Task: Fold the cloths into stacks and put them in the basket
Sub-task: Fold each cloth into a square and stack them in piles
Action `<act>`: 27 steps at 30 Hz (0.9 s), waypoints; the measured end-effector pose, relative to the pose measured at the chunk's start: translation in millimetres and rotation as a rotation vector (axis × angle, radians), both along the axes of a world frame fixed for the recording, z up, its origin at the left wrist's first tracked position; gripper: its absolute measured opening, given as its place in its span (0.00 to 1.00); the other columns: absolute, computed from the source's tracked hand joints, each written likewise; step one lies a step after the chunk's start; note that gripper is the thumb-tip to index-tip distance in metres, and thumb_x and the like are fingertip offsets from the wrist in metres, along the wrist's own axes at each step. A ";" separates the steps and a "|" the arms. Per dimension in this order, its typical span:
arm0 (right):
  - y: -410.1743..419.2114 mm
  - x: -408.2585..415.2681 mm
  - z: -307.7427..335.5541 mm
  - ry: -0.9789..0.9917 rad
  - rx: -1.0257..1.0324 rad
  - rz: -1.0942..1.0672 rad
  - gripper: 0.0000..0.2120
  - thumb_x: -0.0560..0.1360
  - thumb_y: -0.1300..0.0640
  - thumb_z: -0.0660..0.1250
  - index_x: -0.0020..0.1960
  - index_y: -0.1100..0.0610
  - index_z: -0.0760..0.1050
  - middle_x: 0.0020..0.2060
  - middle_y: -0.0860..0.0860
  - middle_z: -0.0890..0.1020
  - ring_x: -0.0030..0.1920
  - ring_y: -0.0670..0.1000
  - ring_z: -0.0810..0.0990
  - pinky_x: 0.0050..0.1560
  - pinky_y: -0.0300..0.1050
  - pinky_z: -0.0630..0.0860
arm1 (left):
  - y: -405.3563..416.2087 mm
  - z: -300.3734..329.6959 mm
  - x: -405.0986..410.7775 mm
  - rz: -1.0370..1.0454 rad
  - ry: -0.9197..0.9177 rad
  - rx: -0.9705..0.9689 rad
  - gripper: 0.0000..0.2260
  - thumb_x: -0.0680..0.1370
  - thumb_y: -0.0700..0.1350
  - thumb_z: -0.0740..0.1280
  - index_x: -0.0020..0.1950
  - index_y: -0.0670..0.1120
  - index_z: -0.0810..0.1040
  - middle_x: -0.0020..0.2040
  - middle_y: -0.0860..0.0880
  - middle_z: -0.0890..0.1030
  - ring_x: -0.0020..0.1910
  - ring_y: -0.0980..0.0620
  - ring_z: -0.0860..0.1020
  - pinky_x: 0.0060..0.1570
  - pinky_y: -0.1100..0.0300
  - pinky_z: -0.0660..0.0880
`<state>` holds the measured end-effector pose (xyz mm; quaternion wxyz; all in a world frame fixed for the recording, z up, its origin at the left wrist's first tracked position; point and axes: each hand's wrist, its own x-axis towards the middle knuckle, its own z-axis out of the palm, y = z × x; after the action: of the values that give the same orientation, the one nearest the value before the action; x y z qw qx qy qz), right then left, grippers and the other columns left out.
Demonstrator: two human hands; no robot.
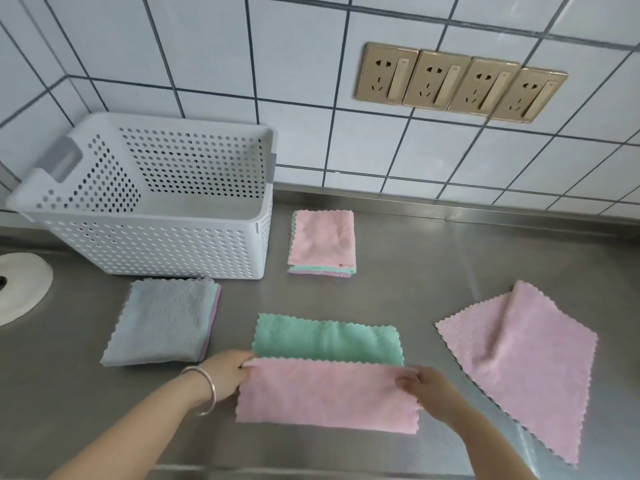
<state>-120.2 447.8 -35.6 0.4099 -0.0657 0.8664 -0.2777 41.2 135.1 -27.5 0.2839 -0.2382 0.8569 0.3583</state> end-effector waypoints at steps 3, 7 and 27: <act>-19.0 -13.3 1.5 0.100 0.005 -0.051 0.09 0.75 0.61 0.62 0.37 0.58 0.75 0.30 0.50 0.74 0.32 0.49 0.70 0.32 0.41 0.64 | -1.5 2.3 -22.5 0.128 0.085 -0.086 0.09 0.77 0.40 0.58 0.38 0.47 0.73 0.35 0.50 0.75 0.34 0.50 0.72 0.30 0.64 0.63; -31.6 -25.5 -7.7 0.183 0.064 -0.095 0.08 0.76 0.58 0.61 0.41 0.61 0.74 0.33 0.53 0.75 0.38 0.54 0.72 0.32 0.42 0.63 | -3.4 -5.8 -45.4 0.220 0.099 -0.122 0.08 0.78 0.40 0.58 0.41 0.45 0.75 0.43 0.40 0.80 0.39 0.46 0.74 0.33 0.59 0.63; -54.2 -34.9 -23.7 0.316 0.282 -0.166 0.15 0.76 0.47 0.60 0.58 0.52 0.76 0.54 0.56 0.81 0.56 0.59 0.78 0.50 0.47 0.73 | -7.7 -36.8 -72.4 0.328 0.002 -0.292 0.13 0.80 0.44 0.55 0.59 0.40 0.72 0.60 0.39 0.77 0.58 0.40 0.75 0.56 0.53 0.72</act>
<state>-155.1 393.6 -59.3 0.2501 0.0213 0.9525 -0.1727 -31.3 127.4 -64.2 0.1836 -0.4129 0.8497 0.2718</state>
